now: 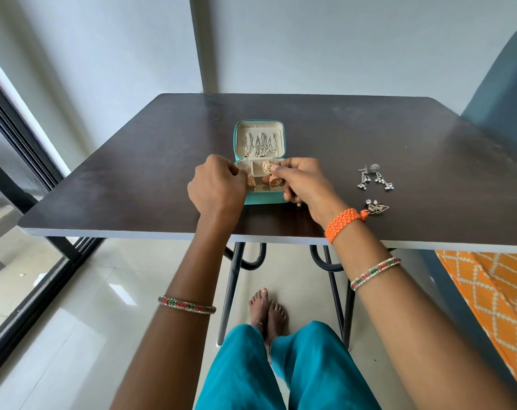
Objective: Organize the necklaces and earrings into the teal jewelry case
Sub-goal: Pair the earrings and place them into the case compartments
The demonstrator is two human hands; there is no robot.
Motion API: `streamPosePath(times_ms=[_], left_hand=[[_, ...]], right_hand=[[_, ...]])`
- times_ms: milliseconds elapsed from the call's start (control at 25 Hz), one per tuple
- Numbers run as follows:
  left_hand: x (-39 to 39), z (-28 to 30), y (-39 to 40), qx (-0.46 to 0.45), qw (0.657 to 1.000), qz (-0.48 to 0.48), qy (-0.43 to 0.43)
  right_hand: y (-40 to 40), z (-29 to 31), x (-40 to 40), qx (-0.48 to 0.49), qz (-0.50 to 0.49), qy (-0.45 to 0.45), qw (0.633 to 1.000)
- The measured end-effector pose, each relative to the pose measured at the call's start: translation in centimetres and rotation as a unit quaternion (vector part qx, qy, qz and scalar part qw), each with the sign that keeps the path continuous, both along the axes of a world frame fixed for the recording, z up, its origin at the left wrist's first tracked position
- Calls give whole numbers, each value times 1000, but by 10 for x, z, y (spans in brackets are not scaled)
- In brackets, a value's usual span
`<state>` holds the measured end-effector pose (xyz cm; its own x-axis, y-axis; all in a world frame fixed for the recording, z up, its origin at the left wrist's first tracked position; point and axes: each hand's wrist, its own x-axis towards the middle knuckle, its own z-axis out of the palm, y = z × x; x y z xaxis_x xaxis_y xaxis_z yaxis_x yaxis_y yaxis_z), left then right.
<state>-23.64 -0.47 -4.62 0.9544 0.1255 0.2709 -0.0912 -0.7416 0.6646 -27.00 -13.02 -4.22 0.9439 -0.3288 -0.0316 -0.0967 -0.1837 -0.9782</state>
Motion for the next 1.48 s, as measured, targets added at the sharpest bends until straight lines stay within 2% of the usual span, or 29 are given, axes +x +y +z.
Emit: streamPosePath(times_ms=[160,320,400,480,600,720,840,960,1200,1360,1480], left_hand=[[9,0,4,67,997,-42,-24],[13,4,8,175,980,-84,-37],[14,1,7,191,976,-95,-48],[14,-3,8,151,984,-88,-43],[16,-12,13,18,995,-98,-7],[16,-23,18,-107,987,-122,23],[12,-28,23,-115,987,-113,-9],[10,-30,23,-119,986,-118,-22],[10,-32,23,-109,987,-111,-35],[9,-31,22,-117,987,-107,-31],[9,-31,23,-144,982,-117,-22]], right_hand=[[1,2,-2,-14,-7,4,1000],[0,2,-2,-19,-6,9,1000],[0,1,-1,-19,-7,14,1000],[0,2,1,-9,-6,20,1000],[0,7,4,19,-15,29,999],[5,11,9,14,-19,29,999],[11,13,14,-11,-3,27,1000],[16,13,17,-90,14,56,994],[19,18,23,-146,26,103,984],[22,11,27,-228,15,80,970],[22,4,25,-217,-8,40,975]])
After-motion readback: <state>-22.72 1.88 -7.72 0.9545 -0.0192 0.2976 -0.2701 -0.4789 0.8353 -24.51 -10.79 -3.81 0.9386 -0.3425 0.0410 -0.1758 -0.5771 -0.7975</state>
